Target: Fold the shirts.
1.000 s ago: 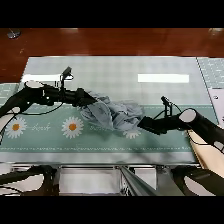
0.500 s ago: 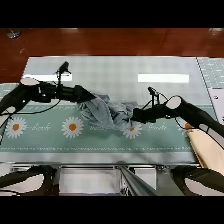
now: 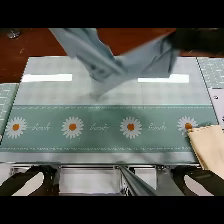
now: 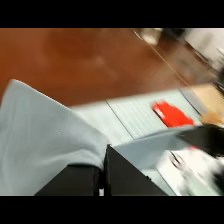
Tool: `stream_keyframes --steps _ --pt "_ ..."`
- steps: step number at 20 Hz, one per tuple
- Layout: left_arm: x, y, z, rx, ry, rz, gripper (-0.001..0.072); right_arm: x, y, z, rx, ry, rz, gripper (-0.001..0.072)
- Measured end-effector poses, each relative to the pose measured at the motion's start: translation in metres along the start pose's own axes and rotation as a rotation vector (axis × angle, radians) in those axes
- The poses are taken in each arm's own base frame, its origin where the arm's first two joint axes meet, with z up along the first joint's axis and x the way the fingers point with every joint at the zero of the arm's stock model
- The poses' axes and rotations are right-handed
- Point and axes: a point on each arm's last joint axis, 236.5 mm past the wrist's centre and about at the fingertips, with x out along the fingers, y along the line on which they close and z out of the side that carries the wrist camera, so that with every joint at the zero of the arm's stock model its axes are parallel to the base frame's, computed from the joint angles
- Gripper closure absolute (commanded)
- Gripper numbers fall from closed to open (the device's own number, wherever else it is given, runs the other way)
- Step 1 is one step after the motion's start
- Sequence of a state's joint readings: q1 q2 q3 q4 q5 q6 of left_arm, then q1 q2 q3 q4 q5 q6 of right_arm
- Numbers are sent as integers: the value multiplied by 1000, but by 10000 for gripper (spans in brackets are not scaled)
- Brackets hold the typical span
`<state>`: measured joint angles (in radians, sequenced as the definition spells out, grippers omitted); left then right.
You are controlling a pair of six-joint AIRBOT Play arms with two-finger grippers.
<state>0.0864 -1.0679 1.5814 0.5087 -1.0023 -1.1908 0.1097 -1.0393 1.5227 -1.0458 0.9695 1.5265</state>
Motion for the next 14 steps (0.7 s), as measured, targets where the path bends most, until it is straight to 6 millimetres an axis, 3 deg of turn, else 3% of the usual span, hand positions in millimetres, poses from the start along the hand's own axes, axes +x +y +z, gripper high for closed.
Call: stream_keyframes --steps 2,3,5,7,10,12,14 --pt "-40 -12 46 105 -94 151 690 -64 29 49 -108 -155 -11 675" --pt "-65 -17 65 154 -145 235 690 -95 42 65 -150 -219 -20 675" --pt "-111 -36 93 234 -246 356 690 -155 67 82 -221 -335 -34 675" --pt "-154 -64 107 292 -335 418 690 -207 88 84 -272 -416 -39 675" --pt "-205 -107 115 356 -446 453 690 -251 103 68 -314 -442 -51 675" --pt "-231 -129 112 384 -489 467 690 -262 105 45 -325 -382 -60 675" --pt "-243 -136 103 394 -482 488 690 -263 101 22 -318 -297 -72 674"
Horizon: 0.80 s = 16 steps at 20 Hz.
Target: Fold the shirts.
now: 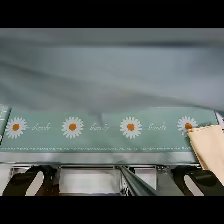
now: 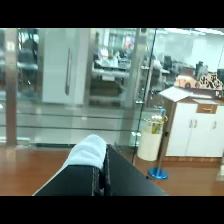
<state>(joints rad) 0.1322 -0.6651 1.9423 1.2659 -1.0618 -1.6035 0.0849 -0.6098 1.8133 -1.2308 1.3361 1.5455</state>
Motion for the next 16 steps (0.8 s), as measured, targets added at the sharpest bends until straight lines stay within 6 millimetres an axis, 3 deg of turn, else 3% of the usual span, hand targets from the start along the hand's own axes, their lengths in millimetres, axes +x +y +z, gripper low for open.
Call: stream_keyframes --steps 3,8,12,16 --pt "0 8 -37 -3 142 31 690 5 1 -47 33 176 16 675" --pt "37 43 -159 -80 487 90 690 48 5 -163 171 544 113 675" --pt "78 70 -265 -160 678 123 690 112 -17 -244 313 665 98 675" --pt "131 77 -356 -223 782 107 689 192 -55 -313 428 724 30 675"
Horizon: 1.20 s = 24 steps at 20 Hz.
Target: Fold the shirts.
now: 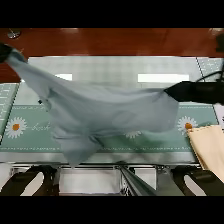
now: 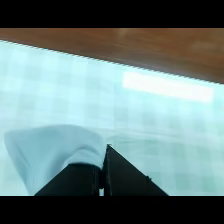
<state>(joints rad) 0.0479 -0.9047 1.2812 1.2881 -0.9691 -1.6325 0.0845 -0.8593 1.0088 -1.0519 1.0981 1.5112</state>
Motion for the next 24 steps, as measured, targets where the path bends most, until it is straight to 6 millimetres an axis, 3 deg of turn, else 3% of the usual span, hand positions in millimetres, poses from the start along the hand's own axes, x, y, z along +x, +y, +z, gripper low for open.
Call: stream_keyframes --steps 5,7,8,9,10,11,12,15,17,19,22,24 --pt "120 5 -28 -83 62 -9 687 106 -64 50 171 -33 -44 675" --pt "155 9 -43 -143 85 -10 687 141 -83 74 248 -45 -33 674" --pt "168 11 -52 -170 105 -9 686 155 -89 83 287 -47 -19 613" --pt "178 12 -61 -194 128 -10 616 168 -96 91 329 -43 -2 264" --pt "186 13 -68 -207 144 -9 212 177 -102 96 365 -36 15 84" --pt "191 15 -78 -223 177 -7 -1 183 -107 101 402 -27 37 96" --pt "193 18 -83 -234 200 -1 1 185 -112 101 428 -4 54 96" --pt "183 44 -94 -220 306 34 1 164 -133 101 494 74 95 95" --pt "162 79 -105 -226 410 85 1 128 -151 95 484 119 73 93" --pt "132 116 -122 -264 509 142 1 88 -183 74 404 187 -75 87" --pt "82 156 -172 -353 648 212 3 27 -233 36 401 222 -308 86" --pt "53 166 -226 -457 763 206 3 4 -251 3 480 198 -373 86"
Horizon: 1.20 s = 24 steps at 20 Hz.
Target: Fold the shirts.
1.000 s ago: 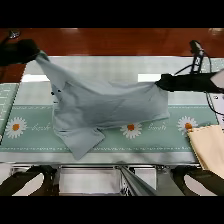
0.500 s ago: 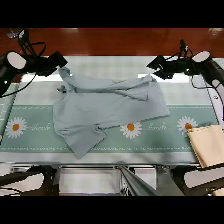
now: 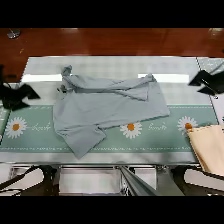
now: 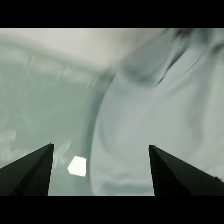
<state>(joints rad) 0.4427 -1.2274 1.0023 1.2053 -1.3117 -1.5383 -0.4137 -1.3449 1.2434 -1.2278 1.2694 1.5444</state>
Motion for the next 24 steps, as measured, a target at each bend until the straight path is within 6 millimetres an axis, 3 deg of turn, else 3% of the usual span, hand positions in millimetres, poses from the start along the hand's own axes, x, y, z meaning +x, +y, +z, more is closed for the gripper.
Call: stream_keyframes --steps 2,4,8,11,19,20,21,22,23,24 --pt "20 17 -42 -93 94 -77 3 6 -8 -34 45 9 44 86" --pt "38 14 -75 -188 133 -213 3 17 -2 -70 70 22 116 86" --pt "56 4 -98 -255 98 -379 3 31 20 -121 107 30 266 87" --pt "62 2 -101 -259 71 -416 3 35 29 -138 118 38 320 87" --pt "83 -15 -110 -166 85 -418 8 36 37 -148 133 46 363 88" --pt "85 -17 -110 -154 81 -413 68 36 37 -149 138 49 364 88" --pt "87 -17 -110 -146 79 -406 252 36 37 -149 140 48 365 87" --pt "91 -13 -107 -134 65 -382 531 36 37 -148 142 47 366 87" --pt "95 -8 -107 -120 56 -357 688 36 37 -147 145 44 365 87" --pt "96 -7 -106 -109 53 -351 688 37 36 -146 148 40 362 88"
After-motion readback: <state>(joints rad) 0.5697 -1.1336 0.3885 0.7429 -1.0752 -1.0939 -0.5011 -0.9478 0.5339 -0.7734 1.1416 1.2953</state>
